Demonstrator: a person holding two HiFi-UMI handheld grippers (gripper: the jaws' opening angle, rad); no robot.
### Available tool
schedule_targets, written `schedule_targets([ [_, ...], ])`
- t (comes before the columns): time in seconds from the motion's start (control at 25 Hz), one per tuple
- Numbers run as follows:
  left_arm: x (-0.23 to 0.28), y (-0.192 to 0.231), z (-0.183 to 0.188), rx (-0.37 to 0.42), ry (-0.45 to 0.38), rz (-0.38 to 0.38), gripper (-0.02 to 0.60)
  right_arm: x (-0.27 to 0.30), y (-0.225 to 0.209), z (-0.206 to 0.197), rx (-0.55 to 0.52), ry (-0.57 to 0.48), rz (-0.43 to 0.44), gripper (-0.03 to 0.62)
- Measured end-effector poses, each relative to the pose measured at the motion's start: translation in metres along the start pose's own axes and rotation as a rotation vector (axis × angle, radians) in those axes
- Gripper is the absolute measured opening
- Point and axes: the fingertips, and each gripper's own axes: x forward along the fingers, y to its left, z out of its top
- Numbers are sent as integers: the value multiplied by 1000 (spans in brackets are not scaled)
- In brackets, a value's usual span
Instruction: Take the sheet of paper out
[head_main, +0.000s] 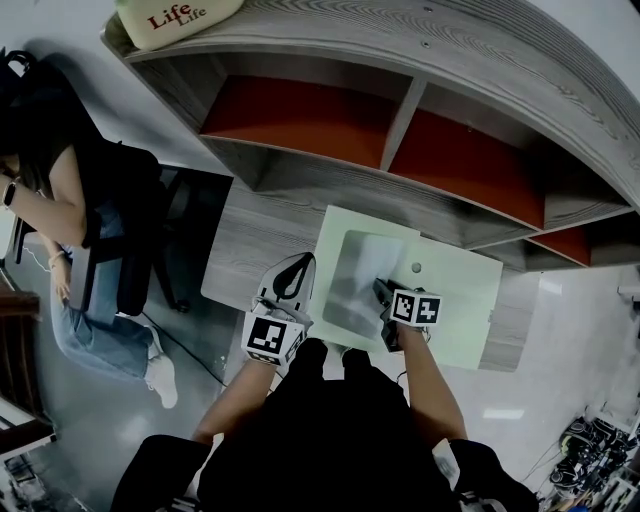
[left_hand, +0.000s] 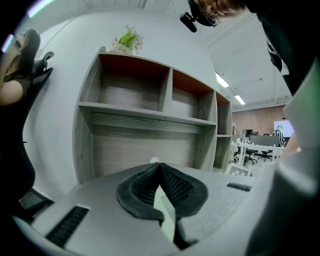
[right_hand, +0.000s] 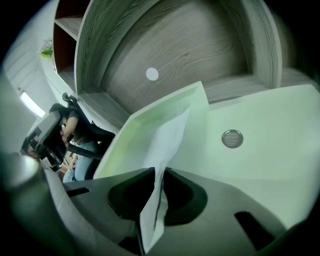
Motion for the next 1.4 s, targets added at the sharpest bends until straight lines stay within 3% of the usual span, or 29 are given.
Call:
schedule_targets([
  [0.12, -4, -1, -1, 3, 5, 0, 6, 2, -4, -1, 5, -12, -28, 36],
  [0.8, -4, -18, 1, -26, -17, -37, 5, -26, -20, 5, 14, -54, -55, 26],
  [1.0, 3, -31, 4, -8, -15, -66, 6, -48, -32, -1, -67, -52, -103, 26],
  [1.4, 10, -44, 10, 0, -17, -102, 5, -115, -33, 15, -308, -142, -301, 26],
])
